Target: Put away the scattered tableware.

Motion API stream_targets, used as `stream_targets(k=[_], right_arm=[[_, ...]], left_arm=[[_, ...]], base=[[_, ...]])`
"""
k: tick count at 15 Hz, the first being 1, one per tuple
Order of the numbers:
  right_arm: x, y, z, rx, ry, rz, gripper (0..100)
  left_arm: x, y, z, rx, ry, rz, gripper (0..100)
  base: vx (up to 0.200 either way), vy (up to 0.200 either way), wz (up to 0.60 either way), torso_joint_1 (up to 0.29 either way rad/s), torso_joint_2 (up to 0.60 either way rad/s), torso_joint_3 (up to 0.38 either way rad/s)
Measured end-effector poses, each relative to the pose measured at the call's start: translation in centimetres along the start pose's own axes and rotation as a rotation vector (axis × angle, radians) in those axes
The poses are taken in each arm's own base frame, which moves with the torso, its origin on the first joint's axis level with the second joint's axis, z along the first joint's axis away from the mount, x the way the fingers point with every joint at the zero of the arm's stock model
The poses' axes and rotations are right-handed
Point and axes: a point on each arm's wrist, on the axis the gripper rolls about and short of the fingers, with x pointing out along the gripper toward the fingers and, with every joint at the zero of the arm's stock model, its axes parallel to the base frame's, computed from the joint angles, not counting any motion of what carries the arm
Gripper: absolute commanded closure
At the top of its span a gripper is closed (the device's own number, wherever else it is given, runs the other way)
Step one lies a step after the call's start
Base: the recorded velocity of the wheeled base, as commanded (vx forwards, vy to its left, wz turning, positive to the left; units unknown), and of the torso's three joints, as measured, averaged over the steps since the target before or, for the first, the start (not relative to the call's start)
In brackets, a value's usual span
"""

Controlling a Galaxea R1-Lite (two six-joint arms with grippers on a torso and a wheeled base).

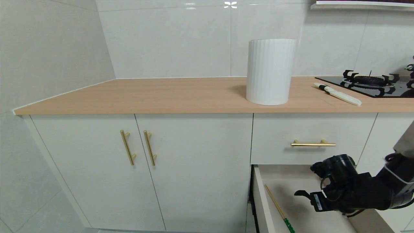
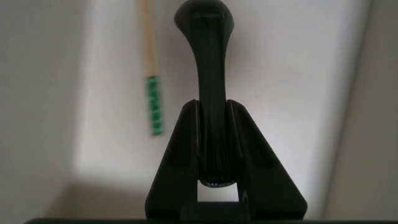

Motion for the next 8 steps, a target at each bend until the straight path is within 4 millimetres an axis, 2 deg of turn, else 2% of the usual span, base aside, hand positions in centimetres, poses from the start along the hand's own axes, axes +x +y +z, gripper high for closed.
stream_targets(k=[4,8], right_arm=[[4.0,0.4,-1.1,-0.024,0.068,-0.121,100],[5.5,0.9,-1.9,-0.053,0.108,-0.17,100]], left_arm=[[0.0,0.0,0.0,0.0,0.0,0.0,0],[0.0,0.0,0.0,0.0,0.0,0.0,0]], base=[[0.0,0.0,0.0,0.0,0.0,0.0],[0.0,0.0,0.0,0.0,0.0,0.0]])
